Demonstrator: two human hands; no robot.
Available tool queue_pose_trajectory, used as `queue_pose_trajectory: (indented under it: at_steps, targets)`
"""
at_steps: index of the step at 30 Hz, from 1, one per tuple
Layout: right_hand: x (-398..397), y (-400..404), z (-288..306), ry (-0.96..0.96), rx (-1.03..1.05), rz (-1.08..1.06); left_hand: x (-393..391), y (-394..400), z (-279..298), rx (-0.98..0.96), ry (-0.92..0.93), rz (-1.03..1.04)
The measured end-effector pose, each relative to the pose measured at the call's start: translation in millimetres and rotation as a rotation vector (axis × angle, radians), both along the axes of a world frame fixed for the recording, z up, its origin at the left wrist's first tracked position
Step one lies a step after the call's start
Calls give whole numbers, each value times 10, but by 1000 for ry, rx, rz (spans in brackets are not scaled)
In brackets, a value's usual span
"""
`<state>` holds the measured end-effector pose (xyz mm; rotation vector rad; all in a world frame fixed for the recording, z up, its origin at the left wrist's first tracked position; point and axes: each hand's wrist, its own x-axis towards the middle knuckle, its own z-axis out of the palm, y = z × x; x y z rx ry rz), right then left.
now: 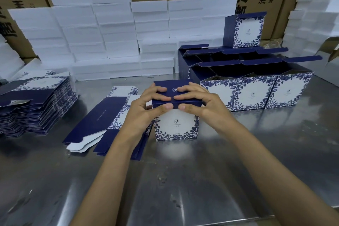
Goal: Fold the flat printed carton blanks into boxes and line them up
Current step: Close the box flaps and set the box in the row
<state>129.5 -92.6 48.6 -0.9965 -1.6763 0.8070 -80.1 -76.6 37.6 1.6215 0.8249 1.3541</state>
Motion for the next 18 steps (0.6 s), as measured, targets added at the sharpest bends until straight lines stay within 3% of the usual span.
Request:
queue_pose_trajectory:
  at_steps: [5, 9, 18]
  targets:
    - [-44, 36, -6, -10, 36, -53, 76, 14, -14, 42, 34, 67]
    - [71, 48, 34, 41, -67, 61, -10, 53, 12, -8, 22, -19]
    - [47, 46, -16, 90, -53, 40, 22, 71, -48, -13, -50, -43]
